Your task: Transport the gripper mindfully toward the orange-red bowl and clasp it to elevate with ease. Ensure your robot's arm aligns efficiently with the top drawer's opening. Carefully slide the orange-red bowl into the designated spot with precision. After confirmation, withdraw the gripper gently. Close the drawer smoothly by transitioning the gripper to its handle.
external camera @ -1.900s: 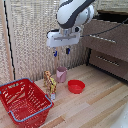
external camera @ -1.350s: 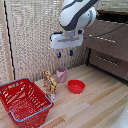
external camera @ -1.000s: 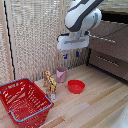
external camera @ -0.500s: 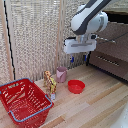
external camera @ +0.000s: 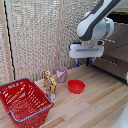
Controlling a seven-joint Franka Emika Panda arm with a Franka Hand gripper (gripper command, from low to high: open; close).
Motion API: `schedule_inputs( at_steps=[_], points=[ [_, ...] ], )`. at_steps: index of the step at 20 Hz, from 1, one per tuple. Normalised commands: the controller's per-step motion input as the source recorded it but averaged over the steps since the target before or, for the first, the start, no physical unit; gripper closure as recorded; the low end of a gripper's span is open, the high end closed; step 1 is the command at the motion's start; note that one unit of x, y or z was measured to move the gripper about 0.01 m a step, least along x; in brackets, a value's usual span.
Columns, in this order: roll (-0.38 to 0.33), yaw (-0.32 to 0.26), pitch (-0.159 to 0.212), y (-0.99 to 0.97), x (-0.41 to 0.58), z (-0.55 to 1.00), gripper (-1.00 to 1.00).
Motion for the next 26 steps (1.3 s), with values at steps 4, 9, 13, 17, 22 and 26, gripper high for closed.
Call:
schedule_inputs(
  at_steps=[4, 9, 13, 17, 22, 26],
  points=[
    [-0.040, -0.095, -0.048, -0.03, -0.183, -0.42, -1.00],
    [-0.069, -0.024, -0.040, 0.04, 0.000, -0.43, -1.00],
    [-0.058, -0.013, -0.001, 0.01, 0.026, -0.39, -1.00],
    [-0.074, 0.000, 0.000, 0.00, 0.000, -0.43, -1.00],
    [-0.087, 0.021, -0.011, 0.00, 0.037, -0.42, -1.00],
    [-0.065, 0.039, -0.020, 0.00, 0.000, -0.40, -1.00]
  ],
)
